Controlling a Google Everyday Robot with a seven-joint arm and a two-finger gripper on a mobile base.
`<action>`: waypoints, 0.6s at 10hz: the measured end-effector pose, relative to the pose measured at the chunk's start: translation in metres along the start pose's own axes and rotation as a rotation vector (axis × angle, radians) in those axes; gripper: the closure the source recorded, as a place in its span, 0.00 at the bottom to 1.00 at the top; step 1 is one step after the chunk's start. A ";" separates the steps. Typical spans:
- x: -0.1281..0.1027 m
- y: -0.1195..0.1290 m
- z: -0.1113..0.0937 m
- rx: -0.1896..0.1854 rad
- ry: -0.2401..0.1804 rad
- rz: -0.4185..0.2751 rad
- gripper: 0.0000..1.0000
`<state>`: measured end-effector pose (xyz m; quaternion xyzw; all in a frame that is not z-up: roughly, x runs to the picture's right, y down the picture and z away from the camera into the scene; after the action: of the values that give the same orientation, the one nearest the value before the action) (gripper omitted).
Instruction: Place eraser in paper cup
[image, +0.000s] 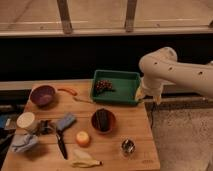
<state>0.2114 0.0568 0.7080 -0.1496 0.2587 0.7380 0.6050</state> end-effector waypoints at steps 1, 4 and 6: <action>0.000 0.000 0.000 0.000 0.000 0.000 0.39; 0.001 0.000 0.000 0.003 0.000 -0.004 0.39; 0.002 0.004 0.002 0.008 -0.001 -0.020 0.39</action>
<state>0.2071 0.0589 0.7090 -0.1495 0.2601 0.7309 0.6130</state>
